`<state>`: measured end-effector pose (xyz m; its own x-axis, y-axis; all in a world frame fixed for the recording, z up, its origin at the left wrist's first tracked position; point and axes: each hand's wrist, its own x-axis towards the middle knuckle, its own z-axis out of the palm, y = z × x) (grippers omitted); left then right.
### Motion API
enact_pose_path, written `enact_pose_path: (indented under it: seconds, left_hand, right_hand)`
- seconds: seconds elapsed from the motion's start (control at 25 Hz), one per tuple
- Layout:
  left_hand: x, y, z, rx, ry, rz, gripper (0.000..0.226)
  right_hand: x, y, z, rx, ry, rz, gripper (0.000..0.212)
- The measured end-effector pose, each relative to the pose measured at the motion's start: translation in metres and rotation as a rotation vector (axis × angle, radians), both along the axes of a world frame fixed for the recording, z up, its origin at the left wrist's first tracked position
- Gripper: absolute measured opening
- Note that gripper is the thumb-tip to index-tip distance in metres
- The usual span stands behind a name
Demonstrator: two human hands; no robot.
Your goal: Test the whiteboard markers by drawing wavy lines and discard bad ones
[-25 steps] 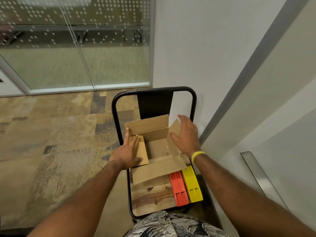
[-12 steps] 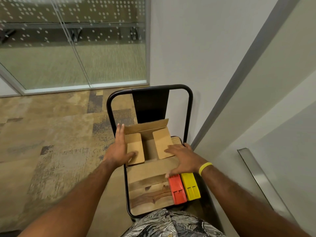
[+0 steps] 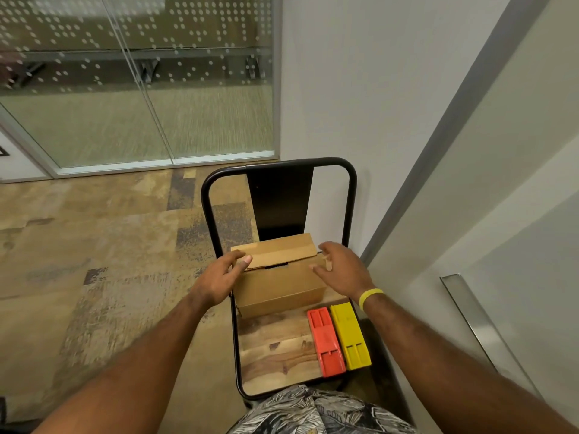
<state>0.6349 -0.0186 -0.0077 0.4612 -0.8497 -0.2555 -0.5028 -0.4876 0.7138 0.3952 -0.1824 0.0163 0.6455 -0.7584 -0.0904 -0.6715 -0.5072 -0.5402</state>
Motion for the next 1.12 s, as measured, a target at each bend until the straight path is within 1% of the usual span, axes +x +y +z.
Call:
enact_pose_path:
  seconds: [0.04,0.08,0.16,0.24,0.28,0.36,0.44,0.56,0.68,0.76,0.92,1.04,1.12]
  left_hand:
    - [0.0,-0.001,0.0,0.016,0.014,0.015,0.095]
    - [-0.001,-0.002,-0.001,0.049,-0.017,0.012,0.09]
    - [-0.008,-0.003,-0.006,0.115,-0.208,-0.045,0.083]
    - [-0.019,-0.002,-0.011,0.148,-0.401,-0.102,0.083]
    - [-0.024,-0.001,-0.014,0.156,-0.465,-0.121,0.08]
    - [-0.035,0.001,-0.019,0.188,-0.542,-0.176,0.073]
    - [-0.045,0.004,-0.024,0.245,-0.57,-0.237,0.074]
    - [-0.052,0.006,-0.028,0.323,-0.567,-0.277,0.084]
    - [-0.054,0.008,-0.026,0.347,-0.58,-0.283,0.096]
    - [-0.055,0.008,-0.024,0.336,-0.604,-0.281,0.103]
    - [-0.064,0.009,-0.022,0.288,-0.677,-0.237,0.102]
    - [-0.082,0.005,-0.018,0.194,-0.742,-0.232,0.102]
    - [-0.099,0.001,-0.015,0.148,-0.753,-0.258,0.101]
  right_hand:
    - [0.003,0.0,-0.003,-0.062,0.03,-0.003,0.059]
    - [0.005,0.001,-0.007,-0.112,0.086,0.018,0.063]
    - [0.007,0.006,-0.018,-0.192,0.205,0.098,0.069]
    - [0.005,0.011,-0.029,-0.23,0.28,0.179,0.063]
    - [0.003,0.014,-0.034,-0.228,0.307,0.202,0.061]
    - [-0.001,0.02,-0.043,-0.201,0.346,0.205,0.064]
    - [-0.003,0.024,-0.05,-0.186,0.368,0.195,0.07]
    - [-0.006,0.028,-0.054,-0.177,0.388,0.198,0.076]
    - [-0.01,0.03,-0.054,-0.158,0.387,0.201,0.079]
    - [-0.015,0.032,-0.053,-0.15,0.373,0.195,0.08]
    - [-0.028,0.036,-0.047,-0.139,0.318,0.165,0.082]
    - [-0.043,0.038,-0.041,-0.145,0.281,0.138,0.086]
    - [-0.056,0.04,-0.04,-0.144,0.278,0.13,0.09]
